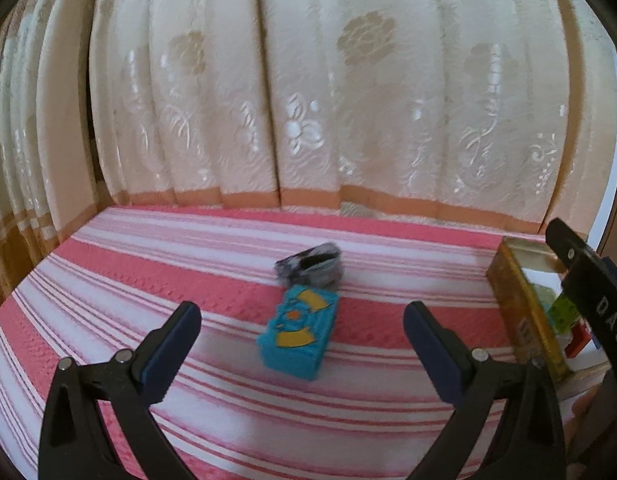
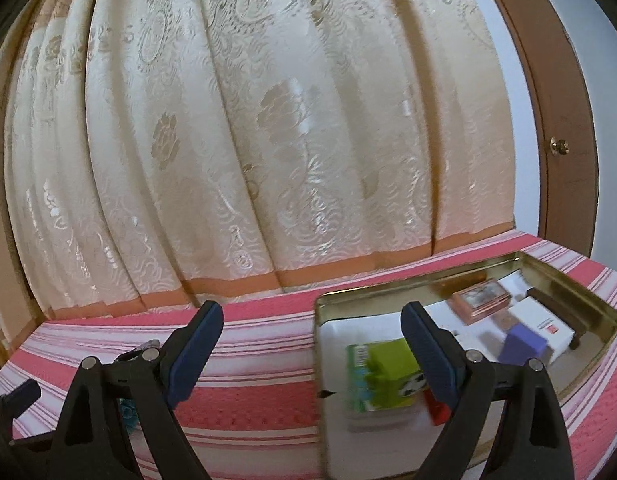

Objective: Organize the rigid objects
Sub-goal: 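Withdraw both open grippers from the tray toward the blue block and shoe, then grasp the blue printed block with the left gripper while the right gripper grasps the grey shoe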

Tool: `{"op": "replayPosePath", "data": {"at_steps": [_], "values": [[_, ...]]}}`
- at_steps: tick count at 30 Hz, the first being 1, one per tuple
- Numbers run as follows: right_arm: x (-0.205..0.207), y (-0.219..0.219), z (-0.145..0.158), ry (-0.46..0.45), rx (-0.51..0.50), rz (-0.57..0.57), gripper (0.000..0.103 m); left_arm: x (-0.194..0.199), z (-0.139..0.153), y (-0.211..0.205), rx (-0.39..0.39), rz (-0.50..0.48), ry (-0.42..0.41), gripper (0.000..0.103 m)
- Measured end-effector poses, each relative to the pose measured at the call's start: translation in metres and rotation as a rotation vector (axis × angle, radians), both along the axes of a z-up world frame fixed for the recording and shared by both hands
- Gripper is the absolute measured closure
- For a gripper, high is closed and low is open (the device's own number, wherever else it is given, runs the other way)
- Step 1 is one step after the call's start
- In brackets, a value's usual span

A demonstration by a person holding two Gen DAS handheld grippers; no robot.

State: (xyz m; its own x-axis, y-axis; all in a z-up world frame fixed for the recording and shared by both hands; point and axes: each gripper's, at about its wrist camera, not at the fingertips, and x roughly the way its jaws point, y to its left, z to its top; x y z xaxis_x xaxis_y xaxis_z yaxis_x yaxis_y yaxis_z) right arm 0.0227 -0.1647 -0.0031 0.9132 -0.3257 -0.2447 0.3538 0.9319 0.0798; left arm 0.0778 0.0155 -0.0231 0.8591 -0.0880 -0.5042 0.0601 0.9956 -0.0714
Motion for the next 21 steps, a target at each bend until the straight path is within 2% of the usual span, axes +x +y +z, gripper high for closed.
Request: {"op": "replayPosePath", "data": {"at_steps": [4,10,14,15,16,17,19,20,21], "values": [[0.011,0.005,-0.001,0.013,0.019,0.007,0.011,0.016,-0.008,0.01,-0.033,0.008,0.072,0.001],[0.019,0.008,-0.003,0.033,0.037,0.028,0.011,0.042,-0.017,0.004,0.025,-0.026,0.154,0.002],[0.023,0.008,-0.004,0.047,0.04,0.037,0.011,0.059,-0.028,0.005,0.004,-0.06,0.245,0.008],[0.024,0.01,-0.004,0.053,0.036,0.041,0.011,0.064,-0.032,0.008,-0.017,-0.063,0.277,0.018],[0.025,0.011,-0.004,0.055,0.031,0.043,0.011,0.068,-0.036,0.012,-0.041,-0.063,0.303,0.035],[0.025,0.013,-0.004,0.058,0.023,0.048,0.011,0.07,-0.038,0.018,-0.079,-0.065,0.314,0.038],[0.026,0.017,-0.004,0.061,0.007,0.056,0.011,0.067,-0.037,0.024,-0.123,-0.07,0.299,0.05],[0.027,0.02,-0.004,0.064,-0.003,0.061,0.011,0.067,-0.039,0.026,-0.14,-0.078,0.304,0.053],[0.029,0.022,-0.005,0.065,-0.008,0.064,0.011,0.067,-0.039,0.027,-0.136,-0.068,0.302,0.061]]}}
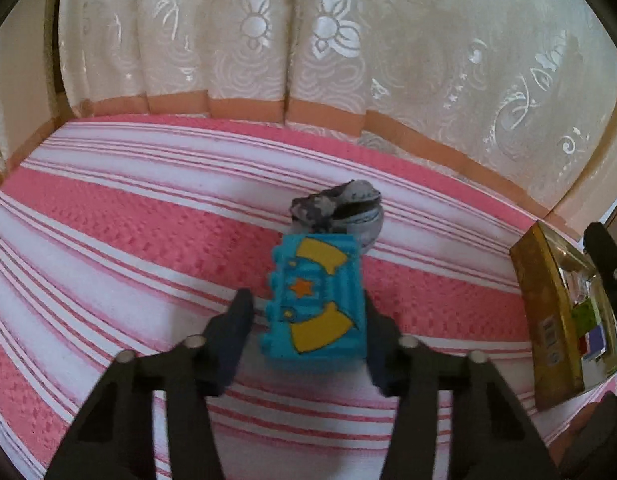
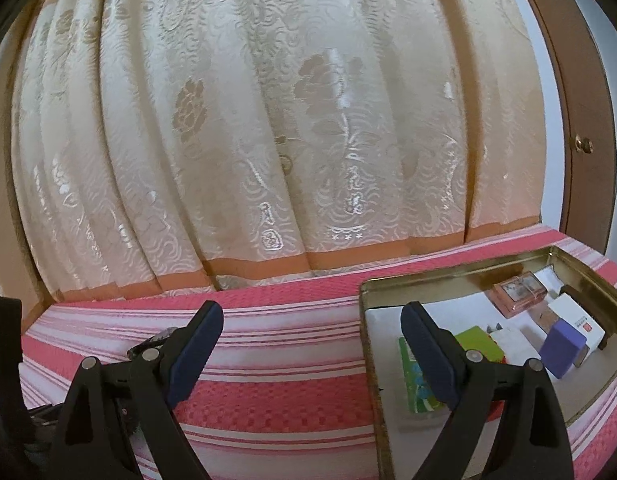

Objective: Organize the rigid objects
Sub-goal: 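Grasp the blue printed block with the left gripper while the right gripper grasps the grey shoe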

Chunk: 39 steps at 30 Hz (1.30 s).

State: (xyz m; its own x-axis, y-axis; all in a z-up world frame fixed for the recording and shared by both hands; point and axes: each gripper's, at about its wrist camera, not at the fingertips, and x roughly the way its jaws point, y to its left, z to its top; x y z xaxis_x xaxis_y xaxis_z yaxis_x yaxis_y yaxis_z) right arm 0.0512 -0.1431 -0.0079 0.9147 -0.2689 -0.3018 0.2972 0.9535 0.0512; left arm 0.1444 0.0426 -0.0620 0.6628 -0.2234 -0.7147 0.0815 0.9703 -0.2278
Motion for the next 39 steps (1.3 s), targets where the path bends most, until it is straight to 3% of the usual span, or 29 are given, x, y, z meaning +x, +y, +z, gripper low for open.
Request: {"op": "replayPosePath", "data": {"at_steps": [4,11,16,20,30,32,39], "values": [[0.007,0.007,-0.002,0.023,-0.012,0.018,0.011,-0.003,0.0,0.005,0.006,0.033,-0.011,0.062],[0.036,0.028,-0.009,0.105,-0.006,0.131,0.011,-0.001,0.007,0.03,0.108,0.173,-0.054,0.062],[0.071,0.058,-0.019,0.218,0.004,0.32,0.011,0.0,0.008,0.044,0.157,0.248,-0.065,0.062],[0.104,0.085,-0.033,0.342,-0.054,0.397,0.011,0.002,0.005,0.051,0.151,0.279,-0.046,0.062],[0.165,0.121,-0.068,0.597,-0.155,0.42,0.012,0.008,0.001,0.058,0.146,0.329,0.004,0.062],[0.164,0.12,-0.066,0.588,-0.132,0.44,0.031,0.009,0.001,0.06,0.137,0.34,0.009,0.062],[0.15,0.106,-0.058,0.54,-0.05,0.442,0.032,0.009,0.0,0.059,0.125,0.346,0.013,0.062]]}}
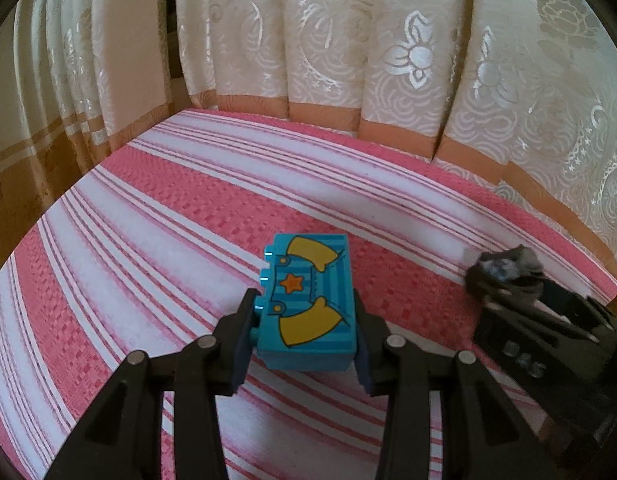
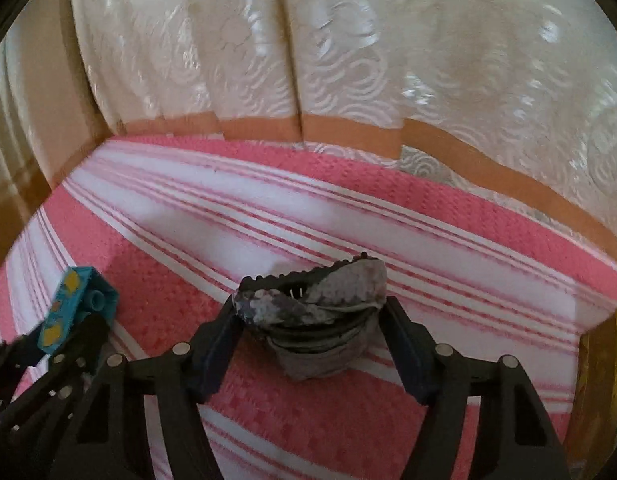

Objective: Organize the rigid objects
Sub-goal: 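Grasp the blue printed block with the left gripper while the right gripper grasps the grey shoe, then carry the blue block and grey shoe over the tin tray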

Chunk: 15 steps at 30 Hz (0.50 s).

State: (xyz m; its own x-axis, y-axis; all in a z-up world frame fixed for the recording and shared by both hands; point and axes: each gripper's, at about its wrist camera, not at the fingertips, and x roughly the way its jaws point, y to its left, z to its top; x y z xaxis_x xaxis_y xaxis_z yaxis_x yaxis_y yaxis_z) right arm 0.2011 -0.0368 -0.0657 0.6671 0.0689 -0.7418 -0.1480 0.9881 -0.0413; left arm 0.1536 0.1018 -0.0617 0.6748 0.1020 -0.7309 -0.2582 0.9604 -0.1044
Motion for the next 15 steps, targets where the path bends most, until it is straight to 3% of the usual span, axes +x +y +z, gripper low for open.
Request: {"op": "replayPosePath", "data": {"at_steps": [3,9,15], "values": [[-0.023,-0.011,0.014,-0.102,0.03,-0.049,0.032,-0.003,0.003,-0.004,0.017,-0.006,-0.027,0.062],[-0.07,-0.017,0.033,-0.28,-0.01,-0.126,0.032,-0.014,0.015,-0.014,0.076,-0.027,-0.108,0.062],[-0.094,-0.025,0.042,-0.361,-0.033,-0.171,0.032,-0.023,0.023,-0.018,0.099,-0.036,-0.172,0.062]]}}
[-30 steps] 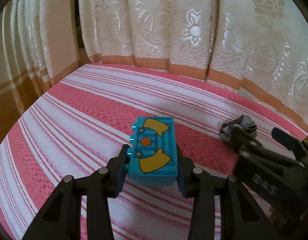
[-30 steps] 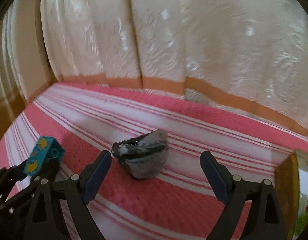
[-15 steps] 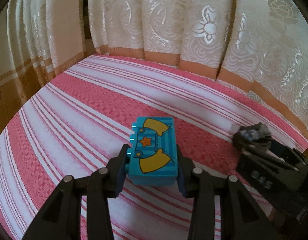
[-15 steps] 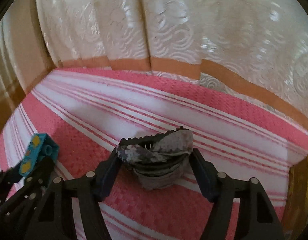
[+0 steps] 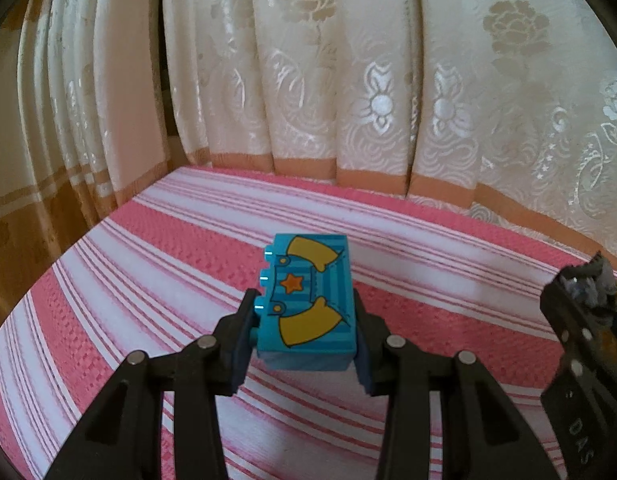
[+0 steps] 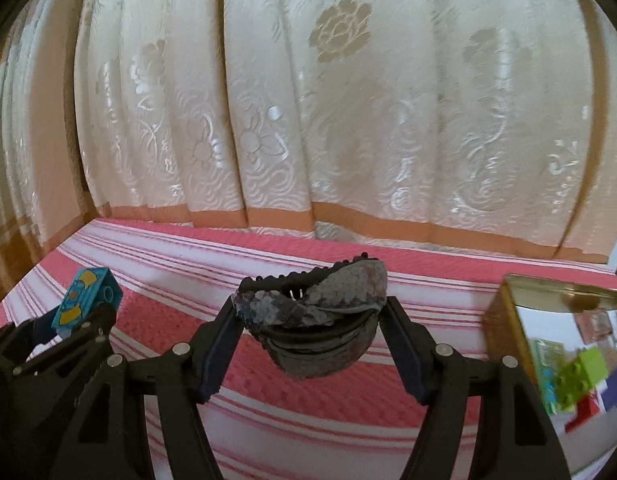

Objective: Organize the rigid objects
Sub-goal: 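Carry the blue block and grey shoe over the tin tray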

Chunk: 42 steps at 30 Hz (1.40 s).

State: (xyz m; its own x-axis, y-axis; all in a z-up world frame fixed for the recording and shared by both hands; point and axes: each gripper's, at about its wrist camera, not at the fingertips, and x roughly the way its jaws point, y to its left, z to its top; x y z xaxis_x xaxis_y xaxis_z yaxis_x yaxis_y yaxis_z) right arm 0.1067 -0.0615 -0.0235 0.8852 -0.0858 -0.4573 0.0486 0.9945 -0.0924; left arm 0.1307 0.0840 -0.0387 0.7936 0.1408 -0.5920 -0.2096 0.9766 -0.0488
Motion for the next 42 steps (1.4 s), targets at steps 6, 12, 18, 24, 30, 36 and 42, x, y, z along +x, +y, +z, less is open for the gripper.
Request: {"op": "replayPosePath", "data": {"at_steps": [6,12,18,24,30,36,42], "values": [[-0.018,-0.011,0.002,-0.012,0.021,-0.033,0.032,-0.012,0.008,-0.005,0.002,-0.014,-0.069,0.062],[-0.03,-0.012,0.004,-0.049,0.014,-0.044,0.032,-0.026,0.012,-0.007,-0.015,-0.029,-0.128,0.062],[-0.045,-0.009,0.006,-0.102,-0.029,-0.057,0.032,-0.038,0.015,-0.012,-0.024,-0.044,-0.167,0.062],[-0.056,-0.012,0.008,-0.129,-0.044,-0.07,0.032,-0.05,0.017,-0.016,-0.029,-0.059,-0.194,0.062],[-0.066,-0.018,0.008,-0.141,-0.044,-0.085,0.032,-0.061,0.018,-0.02,-0.034,-0.08,-0.22,0.062],[-0.075,-0.02,0.009,-0.149,-0.05,-0.089,0.032,-0.072,0.019,-0.025,-0.034,-0.089,-0.232,0.062],[-0.081,-0.024,0.009,-0.149,-0.047,-0.092,0.032,-0.08,0.021,-0.034,-0.003,-0.101,-0.249,0.062]]}}
